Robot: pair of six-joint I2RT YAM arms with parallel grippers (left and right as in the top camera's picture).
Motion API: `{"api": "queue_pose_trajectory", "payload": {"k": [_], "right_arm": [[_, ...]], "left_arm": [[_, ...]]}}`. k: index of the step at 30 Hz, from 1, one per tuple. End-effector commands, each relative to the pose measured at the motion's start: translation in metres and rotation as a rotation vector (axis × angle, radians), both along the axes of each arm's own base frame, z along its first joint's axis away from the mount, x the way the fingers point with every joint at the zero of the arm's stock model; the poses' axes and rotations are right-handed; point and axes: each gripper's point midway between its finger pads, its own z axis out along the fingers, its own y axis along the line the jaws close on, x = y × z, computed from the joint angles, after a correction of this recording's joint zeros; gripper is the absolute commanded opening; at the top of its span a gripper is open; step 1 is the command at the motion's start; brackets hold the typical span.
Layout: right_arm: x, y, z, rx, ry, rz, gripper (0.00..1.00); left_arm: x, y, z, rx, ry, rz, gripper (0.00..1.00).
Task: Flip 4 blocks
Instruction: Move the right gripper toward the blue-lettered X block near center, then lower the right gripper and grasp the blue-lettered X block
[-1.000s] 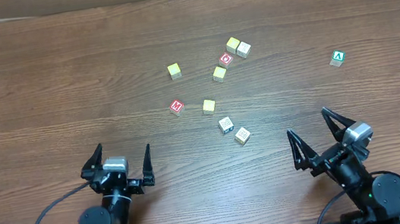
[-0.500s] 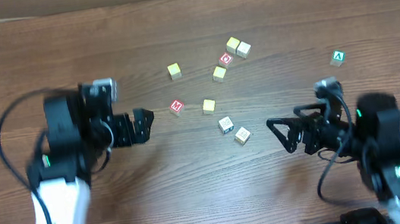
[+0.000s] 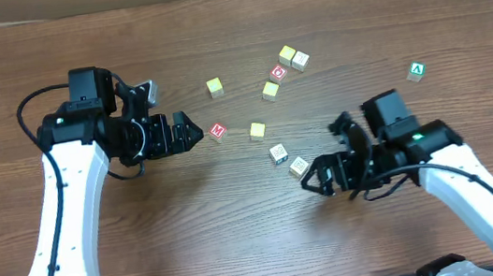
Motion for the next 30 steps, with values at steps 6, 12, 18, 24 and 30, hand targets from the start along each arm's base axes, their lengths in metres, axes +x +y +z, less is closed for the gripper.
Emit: {"api": "queue_pose_trajectory", "payload": {"k": [6,12,18,24,30], "right_arm": [[0.005,0.017,0.012,0.025,-0.04,0.011,1.0],[0.017,0.015,0.009,0.009,0.036,-0.164,1.0],[0.033,0.005,-0.011,-0.139,0.151,-0.543,0.86],[0.046,0.043,-0.019,-0.124,0.081,-0.587,0.86],[0.048,0.039,-0.058,-0.219,0.158,-0.66,0.84]], "left_arm": [[0.004,-0.008,-0.015,-0.04,0.079,0.002,1.0],[0.004,-0.008,-0.021,-0.037,0.099,0.003,1.0],[0.008,-0.008,-0.02,-0.039,0.086,0.011,1.0],[0.01,-0.01,-0.02,-0.038,0.077,0.005,1.0],[0.01,-0.009,-0.02,-0.035,0.075,0.005,1.0]]}}
